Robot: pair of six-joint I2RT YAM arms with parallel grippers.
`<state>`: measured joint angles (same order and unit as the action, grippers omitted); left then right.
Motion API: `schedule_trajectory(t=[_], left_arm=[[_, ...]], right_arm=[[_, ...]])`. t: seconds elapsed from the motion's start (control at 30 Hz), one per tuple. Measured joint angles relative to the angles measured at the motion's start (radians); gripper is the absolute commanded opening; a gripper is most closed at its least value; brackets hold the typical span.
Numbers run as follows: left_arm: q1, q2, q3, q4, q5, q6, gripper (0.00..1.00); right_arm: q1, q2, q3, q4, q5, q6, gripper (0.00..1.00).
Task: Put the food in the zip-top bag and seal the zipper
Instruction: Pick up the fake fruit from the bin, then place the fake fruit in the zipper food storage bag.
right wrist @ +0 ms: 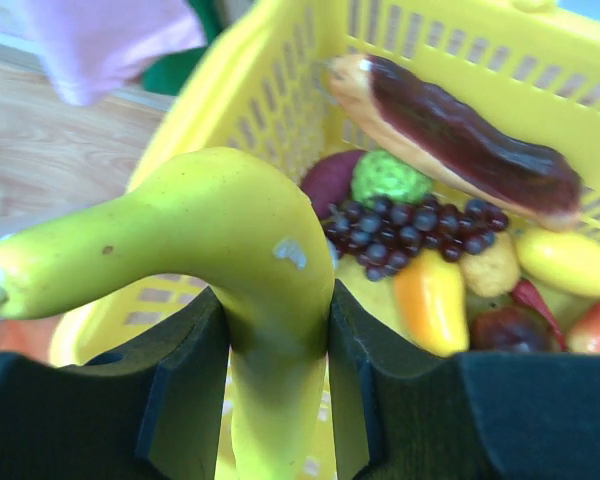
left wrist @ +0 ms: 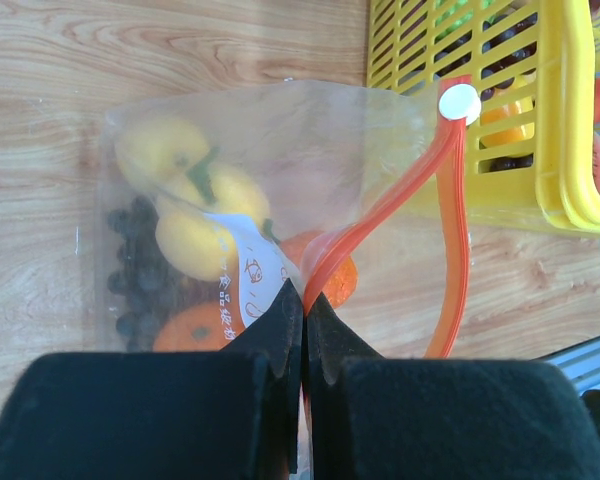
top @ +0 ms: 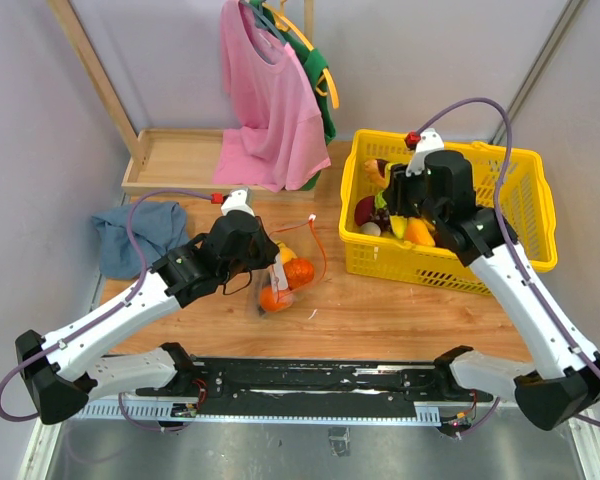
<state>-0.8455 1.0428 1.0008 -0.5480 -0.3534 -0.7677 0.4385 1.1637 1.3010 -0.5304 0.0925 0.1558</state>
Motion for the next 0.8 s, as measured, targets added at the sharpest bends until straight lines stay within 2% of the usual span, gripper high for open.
schedule_trajectory(t=[0.2, 0.47, 0.8], left_arm=[[0.000, 0.000, 0.000, 0.001, 0.000, -0.001, 0.00], [0.000, 0.000, -0.001, 0.006, 0.000, -0.011, 0.00], [0.000, 0.000, -0.006, 0.018, 0.013, -0.023, 0.00]], right_arm=[[0.109, -0.060, -0.027, 0.100, -0.043, 0.056, 0.01], [0.244, -0.099, -0.147, 0.286, -0.083, 0.155, 0.01], [0.457, -0.077, -0.355, 0.663, -0.080, 0.225, 0.01]])
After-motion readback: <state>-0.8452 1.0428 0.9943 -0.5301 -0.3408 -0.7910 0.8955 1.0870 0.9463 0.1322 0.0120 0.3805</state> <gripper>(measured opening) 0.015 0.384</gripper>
